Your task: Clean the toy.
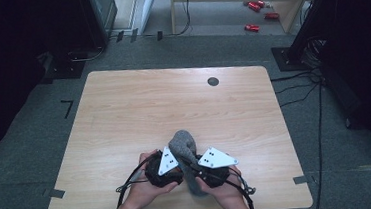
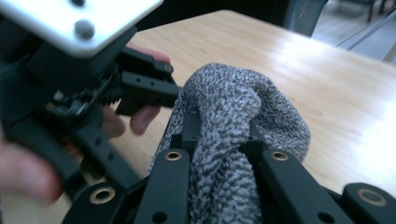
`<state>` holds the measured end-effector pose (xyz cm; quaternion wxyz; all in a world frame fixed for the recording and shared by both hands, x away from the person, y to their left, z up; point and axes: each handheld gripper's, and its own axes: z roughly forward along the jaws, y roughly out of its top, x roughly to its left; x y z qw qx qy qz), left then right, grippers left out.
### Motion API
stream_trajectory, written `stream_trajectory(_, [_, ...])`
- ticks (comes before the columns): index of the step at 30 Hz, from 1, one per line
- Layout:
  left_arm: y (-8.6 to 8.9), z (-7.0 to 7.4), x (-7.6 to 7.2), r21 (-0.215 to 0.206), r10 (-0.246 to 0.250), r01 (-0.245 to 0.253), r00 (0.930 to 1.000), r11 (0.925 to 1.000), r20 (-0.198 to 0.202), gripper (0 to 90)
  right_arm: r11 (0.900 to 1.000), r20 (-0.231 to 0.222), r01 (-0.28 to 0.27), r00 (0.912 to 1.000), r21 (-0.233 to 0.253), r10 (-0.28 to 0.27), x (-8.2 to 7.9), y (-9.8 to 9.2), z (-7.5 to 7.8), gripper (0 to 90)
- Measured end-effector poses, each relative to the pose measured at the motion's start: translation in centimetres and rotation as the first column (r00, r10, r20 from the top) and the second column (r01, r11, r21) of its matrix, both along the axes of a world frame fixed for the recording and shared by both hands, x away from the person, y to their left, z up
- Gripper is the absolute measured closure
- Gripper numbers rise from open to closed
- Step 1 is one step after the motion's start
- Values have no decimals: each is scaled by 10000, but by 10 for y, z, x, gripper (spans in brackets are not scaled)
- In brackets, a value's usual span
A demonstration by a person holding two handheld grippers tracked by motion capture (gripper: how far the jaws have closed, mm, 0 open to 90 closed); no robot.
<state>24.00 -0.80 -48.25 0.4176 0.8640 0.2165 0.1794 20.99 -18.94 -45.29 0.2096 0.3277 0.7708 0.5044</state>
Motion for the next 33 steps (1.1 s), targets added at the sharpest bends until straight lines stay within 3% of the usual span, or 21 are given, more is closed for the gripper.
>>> stream_trajectory(2, [0,1,0,7,-104,104,9999,9999,-61,346,9997,98,188,9998,155,-189,3,-2,-1,798])
stream_trajectory(5, [4,1,2,51,56,-56,10000,10000,-73,346,9957,-134,789,9968,487,-784,10,-15,-3,804])
stream_trajectory(7, [6,1,4,26,230,-230,9996,9997,-155,346,9941,-176,1019,9947,378,-1013,10,-19,-4,808])
stream_trajectory(9, [5,1,5,-59,152,-154,9995,9999,-282,346,9954,-78,913,9958,296,-911,5,-17,-3,808])
stream_trajectory(12, [-1,1,0,-48,-112,111,9997,9999,-231,346,9997,343,207,9992,127,-211,-4,-3,0,808])
stream_trajectory(15, [-2,2,-1,-109,-198,195,9995,9998,-266,346,9996,699,252,9973,-93,-245,-6,4,-1,808])
stream_trajectory(20, [6,-1,6,-117,107,-113,9986,9999,-519,346,9932,199,1098,9937,379,-1106,3,-16,-8,811])
stream_trajectory(22, [5,0,5,-147,57,-65,9985,9999,-548,346,9946,272,990,9946,308,-999,0,-14,-7,811])
stream_trajectory(24, [1,0,3,-109,-67,61,9985,9999,-547,346,9982,403,519,9978,314,-531,-4,-6,-6,810])
stream_trajectory(26, [-2,-2,0,48,-183,185,9988,9998,-447,346,9996,487,283,9984,52,-285,-7,3,-6,809])
stream_trajectory(28, [-2,-2,-1,26,-186,188,9989,9998,-435,346,9994,445,327,9985,-58,-324,-5,3,-6,808])
stream_trajectory(33, [2,-2,4,-91,-88,83,9983,9999,-571,346,9958,48,878,9961,268,-880,3,-14,-6,808])
